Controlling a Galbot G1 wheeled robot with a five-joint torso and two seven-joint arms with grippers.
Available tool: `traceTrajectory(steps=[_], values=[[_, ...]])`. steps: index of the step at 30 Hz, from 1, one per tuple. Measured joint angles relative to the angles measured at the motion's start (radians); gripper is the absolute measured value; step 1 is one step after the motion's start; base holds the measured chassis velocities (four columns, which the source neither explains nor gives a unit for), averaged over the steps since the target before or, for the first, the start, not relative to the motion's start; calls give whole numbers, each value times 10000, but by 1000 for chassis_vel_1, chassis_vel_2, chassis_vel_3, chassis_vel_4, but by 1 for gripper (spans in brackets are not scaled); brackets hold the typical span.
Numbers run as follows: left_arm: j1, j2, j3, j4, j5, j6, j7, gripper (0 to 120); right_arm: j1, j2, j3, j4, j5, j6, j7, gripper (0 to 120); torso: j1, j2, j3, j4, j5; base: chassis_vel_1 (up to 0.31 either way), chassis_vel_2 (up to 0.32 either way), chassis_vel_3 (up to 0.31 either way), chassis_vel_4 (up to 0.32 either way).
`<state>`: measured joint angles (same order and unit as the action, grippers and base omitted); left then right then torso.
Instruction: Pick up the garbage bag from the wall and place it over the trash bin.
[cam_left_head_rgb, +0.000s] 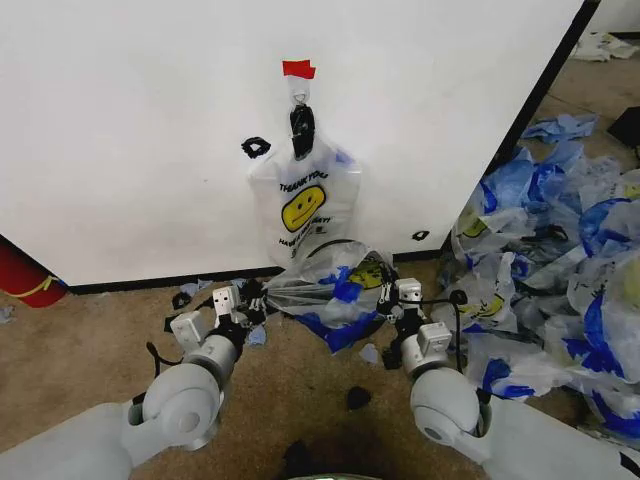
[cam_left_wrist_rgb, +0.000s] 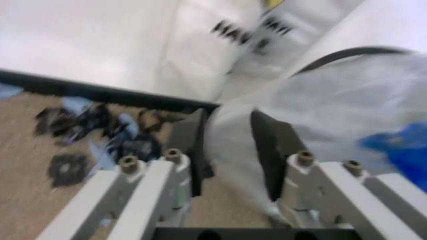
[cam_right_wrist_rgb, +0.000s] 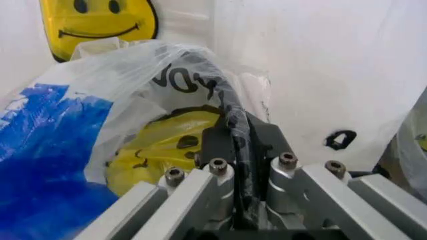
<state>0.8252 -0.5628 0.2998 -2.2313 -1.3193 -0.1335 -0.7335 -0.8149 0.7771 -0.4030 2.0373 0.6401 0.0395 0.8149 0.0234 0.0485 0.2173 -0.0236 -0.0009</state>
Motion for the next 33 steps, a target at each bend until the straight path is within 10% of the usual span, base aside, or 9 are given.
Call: traceTrajectory(steps=[9, 18, 33], values=[[308, 31, -758, -885, -162, 59, -12, 67, 242, 96, -144, -50, 142, 56, 36, 1, 0, 0, 0, 1, -2, 0, 0, 0, 0], [234, -651, -1549, -1797, -3055, -117, -107, 94, 627, 278, -150, 258, 411, 491, 8, 1, 0, 0, 0, 0, -4, 0, 0, 0, 0], [449, 129, -800, -263, 2701, -197, 2545, 94, 425, 161, 132, 415, 336, 819, -470, 1, 0, 0, 0, 1, -1, 0, 0, 0, 0]])
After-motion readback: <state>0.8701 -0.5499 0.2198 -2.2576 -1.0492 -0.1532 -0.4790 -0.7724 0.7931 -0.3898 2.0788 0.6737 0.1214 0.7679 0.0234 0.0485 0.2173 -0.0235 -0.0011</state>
